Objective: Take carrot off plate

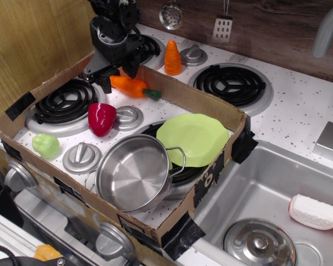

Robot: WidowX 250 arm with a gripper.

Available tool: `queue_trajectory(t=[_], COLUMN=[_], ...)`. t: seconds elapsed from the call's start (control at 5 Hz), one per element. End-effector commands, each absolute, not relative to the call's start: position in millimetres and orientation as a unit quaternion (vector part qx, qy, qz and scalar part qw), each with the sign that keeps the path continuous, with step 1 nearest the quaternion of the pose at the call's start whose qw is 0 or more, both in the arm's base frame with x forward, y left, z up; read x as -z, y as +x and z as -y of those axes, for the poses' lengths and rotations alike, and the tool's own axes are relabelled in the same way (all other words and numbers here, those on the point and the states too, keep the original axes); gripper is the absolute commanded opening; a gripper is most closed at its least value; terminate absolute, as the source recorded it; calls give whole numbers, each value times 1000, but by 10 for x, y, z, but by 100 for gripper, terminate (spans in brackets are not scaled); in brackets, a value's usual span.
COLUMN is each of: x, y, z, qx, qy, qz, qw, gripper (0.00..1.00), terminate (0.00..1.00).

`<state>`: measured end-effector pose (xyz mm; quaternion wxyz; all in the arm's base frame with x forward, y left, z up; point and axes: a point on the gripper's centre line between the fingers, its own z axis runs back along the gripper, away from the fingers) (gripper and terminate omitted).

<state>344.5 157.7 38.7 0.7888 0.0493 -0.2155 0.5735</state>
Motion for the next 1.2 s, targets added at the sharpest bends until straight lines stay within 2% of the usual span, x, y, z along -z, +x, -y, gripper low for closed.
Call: queue_trajectory(t=[0.0, 0.2, 0.4, 0.6, 0.8, 1.0], x=[-764, -901, -998, -1109, -1172, -1224], y=[3393, 3420, 3460, 3474, 3467, 3433], z=[-1564, -1533, -1484, -1428, -1289, -1075], qx=[-547, -533, -523, -504, -502, -491], qy=[52, 67, 62, 26, -1, -26], qz=[252, 247, 240, 191, 160, 129], qw=[796, 807, 815, 842, 850, 861], gripper=[100, 100, 100, 100, 100, 100], terminate=[0, 0, 0, 0, 0, 100])
